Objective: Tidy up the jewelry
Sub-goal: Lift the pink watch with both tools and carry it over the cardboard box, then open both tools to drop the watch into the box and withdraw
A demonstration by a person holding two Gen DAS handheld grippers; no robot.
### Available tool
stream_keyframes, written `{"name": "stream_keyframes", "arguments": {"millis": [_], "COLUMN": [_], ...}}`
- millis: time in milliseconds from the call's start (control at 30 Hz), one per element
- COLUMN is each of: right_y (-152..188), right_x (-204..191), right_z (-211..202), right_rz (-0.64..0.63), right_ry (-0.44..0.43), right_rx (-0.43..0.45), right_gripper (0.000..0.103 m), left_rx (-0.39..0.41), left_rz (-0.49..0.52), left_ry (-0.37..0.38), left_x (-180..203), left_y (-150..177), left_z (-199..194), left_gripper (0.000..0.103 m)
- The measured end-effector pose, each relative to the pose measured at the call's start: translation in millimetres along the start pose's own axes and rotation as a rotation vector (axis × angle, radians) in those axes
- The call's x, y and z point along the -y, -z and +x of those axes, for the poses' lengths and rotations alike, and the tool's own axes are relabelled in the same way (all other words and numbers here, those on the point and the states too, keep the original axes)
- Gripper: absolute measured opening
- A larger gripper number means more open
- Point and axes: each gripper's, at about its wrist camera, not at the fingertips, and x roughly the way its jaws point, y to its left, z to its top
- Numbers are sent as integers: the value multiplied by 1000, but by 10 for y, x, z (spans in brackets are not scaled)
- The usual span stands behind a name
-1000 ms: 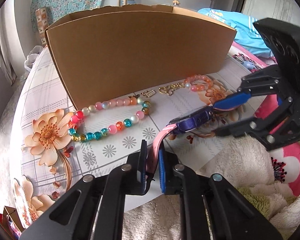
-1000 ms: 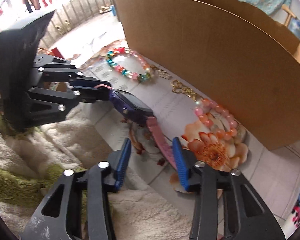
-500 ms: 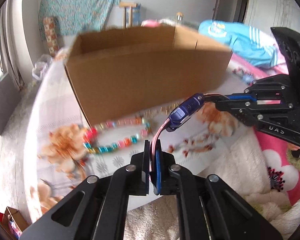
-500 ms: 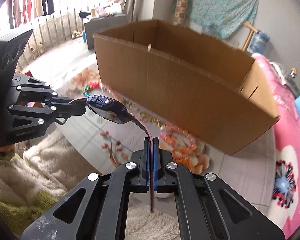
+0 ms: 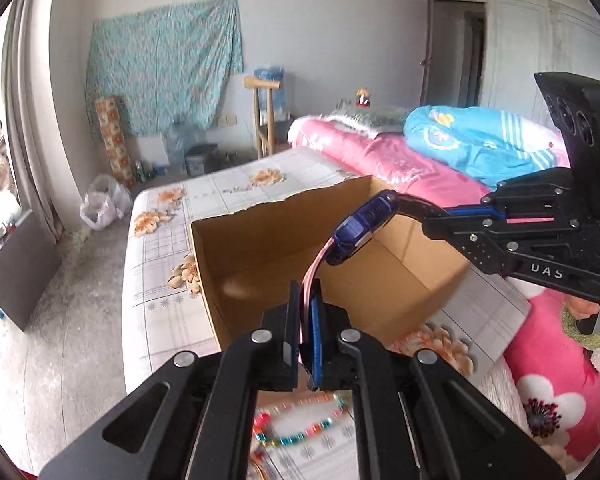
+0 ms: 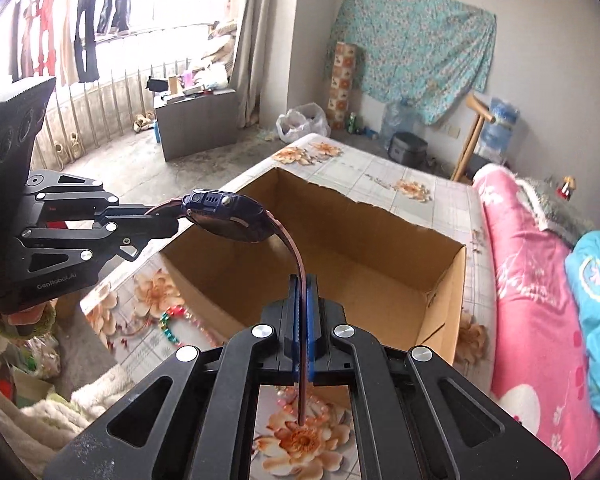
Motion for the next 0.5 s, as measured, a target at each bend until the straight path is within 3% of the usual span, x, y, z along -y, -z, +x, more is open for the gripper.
{"name": "stream_keyframes", "arguments": {"millis": [233,367,500], "right_y": [-216,-255,-287], "right_x": [393,556,640], "right_z": [779,1296,1640], "right_rz": [107,125,93], "right_ry": [-101,-100,-66], "right_rx": [-237,-395,-487], "right_gripper": [1,1,1], "left_rx": [-213,-368,-503], "left_rz": [-13,-7,-8], "left_ry": [25,33,51], "left_x": [-239,-321,-371], "left_y": [-339,-350,-344], "left_z": [831,1345,1772], "left_gripper": [4,4,4]}}
